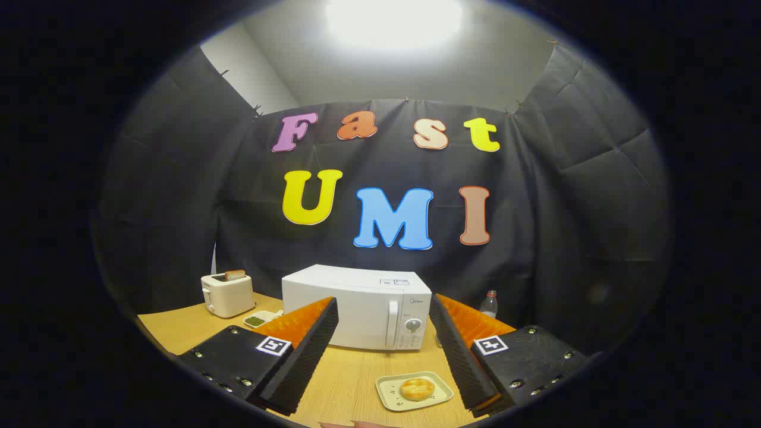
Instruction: Open the microwave, put the food inside, and close the microwave door.
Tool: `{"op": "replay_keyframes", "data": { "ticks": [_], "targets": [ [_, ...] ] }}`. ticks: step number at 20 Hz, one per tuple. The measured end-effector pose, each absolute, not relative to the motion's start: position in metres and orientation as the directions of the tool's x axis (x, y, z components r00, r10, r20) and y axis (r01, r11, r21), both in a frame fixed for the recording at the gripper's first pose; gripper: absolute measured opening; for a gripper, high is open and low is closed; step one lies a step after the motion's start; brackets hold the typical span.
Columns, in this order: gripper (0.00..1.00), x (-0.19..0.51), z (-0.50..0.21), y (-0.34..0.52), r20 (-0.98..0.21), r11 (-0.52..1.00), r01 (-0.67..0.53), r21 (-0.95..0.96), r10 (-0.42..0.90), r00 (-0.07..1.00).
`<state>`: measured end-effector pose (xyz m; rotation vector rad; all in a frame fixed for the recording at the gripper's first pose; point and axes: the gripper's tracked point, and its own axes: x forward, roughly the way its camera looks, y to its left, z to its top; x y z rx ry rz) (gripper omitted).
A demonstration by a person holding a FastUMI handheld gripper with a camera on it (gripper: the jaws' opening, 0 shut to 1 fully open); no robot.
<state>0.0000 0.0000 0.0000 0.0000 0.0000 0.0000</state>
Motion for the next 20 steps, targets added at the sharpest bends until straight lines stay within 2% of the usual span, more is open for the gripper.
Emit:
{"op": "replay_keyframes", "data": {
  "ticks": [20],
  "targets": [
    [0.96,0.0037,-0.0008,0.0046,0.008,1.0,-0.005,0.004,0.005,1.0]
  ]
}}
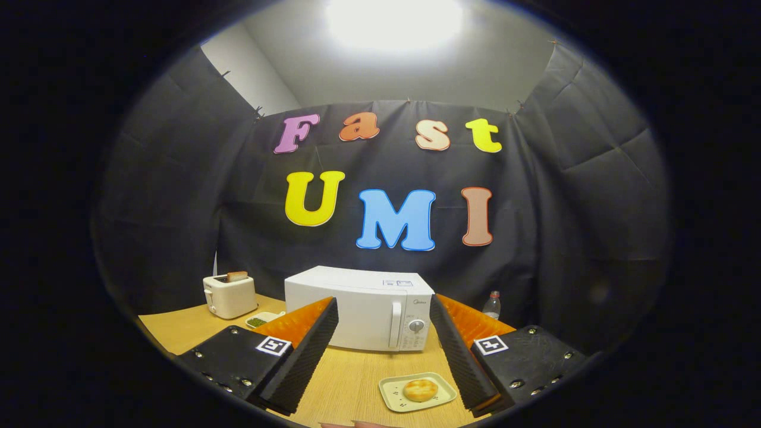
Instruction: Open the microwave, put the food inside, and close the microwave door.
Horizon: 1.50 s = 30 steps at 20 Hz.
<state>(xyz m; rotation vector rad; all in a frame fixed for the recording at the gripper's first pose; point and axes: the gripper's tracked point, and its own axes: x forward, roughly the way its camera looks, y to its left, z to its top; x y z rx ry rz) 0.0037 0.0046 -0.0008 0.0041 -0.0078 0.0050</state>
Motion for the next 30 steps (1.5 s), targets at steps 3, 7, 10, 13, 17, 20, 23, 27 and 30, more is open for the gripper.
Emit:
{"op": "replay_keyframes", "data": {
  "ticks": [3,7,10,13,17,20,23,27,30],
  "targets": [
    [0.96,0.014,-0.005,0.001,0.009,0.999,-0.007,0.033,0.006,1.0],
    [0.96,0.042,-0.025,0.001,-0.022,0.997,-0.021,0.08,0.023,0.999],
    [0.96,0.064,-0.038,0.002,-0.033,0.997,-0.033,0.077,0.035,0.999],
    [0.96,0.084,-0.05,0.008,-0.03,0.996,-0.053,0.077,0.055,0.998],
    [0.96,0.111,-0.066,0.006,-0.029,0.991,-0.057,0.123,0.061,0.998],
    [0.96,0.138,-0.084,0.0,-0.052,0.989,-0.045,0.142,0.053,0.997],
    [0.97,0.17,-0.109,-0.007,-0.092,0.991,-0.023,0.132,0.036,0.995],
    [0.97,0.211,-0.148,-0.017,-0.16,0.992,0.006,0.122,0.014,0.987],
    [0.97,0.235,-0.172,-0.022,-0.197,0.989,0.029,0.146,0.0,0.98]
  ]
}}
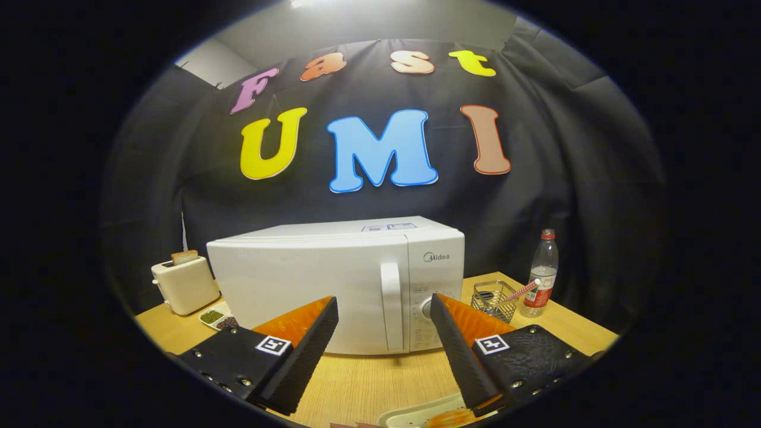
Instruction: Open the microwave, put the food inside, and close the microwave door.
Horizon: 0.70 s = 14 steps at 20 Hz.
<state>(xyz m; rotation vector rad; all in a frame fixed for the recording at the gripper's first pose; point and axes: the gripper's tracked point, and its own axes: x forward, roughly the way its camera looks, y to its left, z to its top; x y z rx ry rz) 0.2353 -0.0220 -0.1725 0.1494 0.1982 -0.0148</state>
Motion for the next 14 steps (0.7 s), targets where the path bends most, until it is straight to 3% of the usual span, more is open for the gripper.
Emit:
{"op": "replay_keyframes", "data": {
  "ticks": [8,14],
  "targets": [
    [0.97,0.287,-0.207,-0.031,-0.229,0.989,0.076,0.13,-0.044,0.972],
    [0.86,0.304,-0.23,-0.019,-0.251,0.989,0.029,0.144,0.008,0.968]
  ]
}}
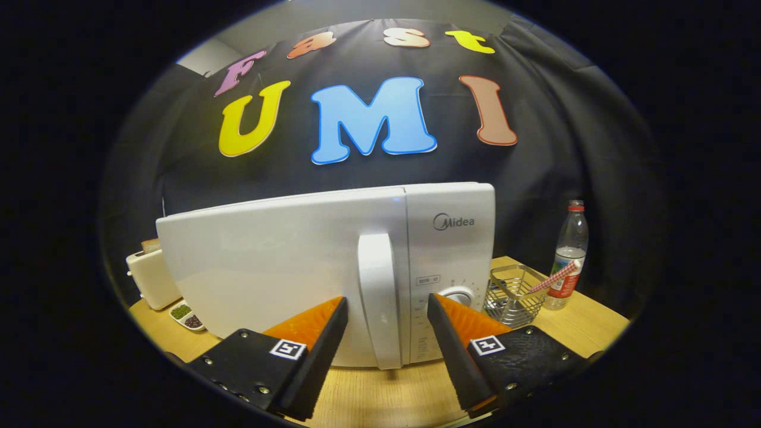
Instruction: Open the microwave, put the food inside, and close the microwave door.
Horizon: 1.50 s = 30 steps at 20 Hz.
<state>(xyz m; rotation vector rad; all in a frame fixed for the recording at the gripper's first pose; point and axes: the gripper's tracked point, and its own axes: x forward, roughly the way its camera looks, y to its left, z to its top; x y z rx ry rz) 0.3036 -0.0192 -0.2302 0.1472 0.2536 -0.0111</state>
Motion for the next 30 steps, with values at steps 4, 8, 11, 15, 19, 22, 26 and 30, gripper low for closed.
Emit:
{"op": "replay_keyframes", "data": {
  "ticks": [4,8,11,15,19,22,26,30],
  "targets": [
    [0.71,0.302,-0.236,-0.024,-0.275,0.988,0.072,0.135,-0.032,0.961],
    [0.3,0.3,-0.235,-0.023,-0.284,0.981,0.09,0.172,-0.038,0.958],
    [0.23,0.3,-0.236,-0.025,-0.276,0.991,0.059,0.124,-0.023,0.961],
    [0.13,0.298,-0.235,-0.025,-0.292,0.984,0.088,0.153,-0.04,0.956],
    [0.13,0.289,-0.235,-0.023,-0.287,0.982,0.103,0.159,-0.053,0.957],
    [0.13,0.258,-0.232,-0.015,-0.287,0.987,0.09,0.136,-0.047,0.957],
    [0.13,0.22,-0.227,-0.001,-0.294,0.985,0.049,0.164,0.002,0.956],
    [0.13,0.18,-0.222,0.021,-0.295,0.983,-0.017,0.183,0.071,0.953]
  ]
}}
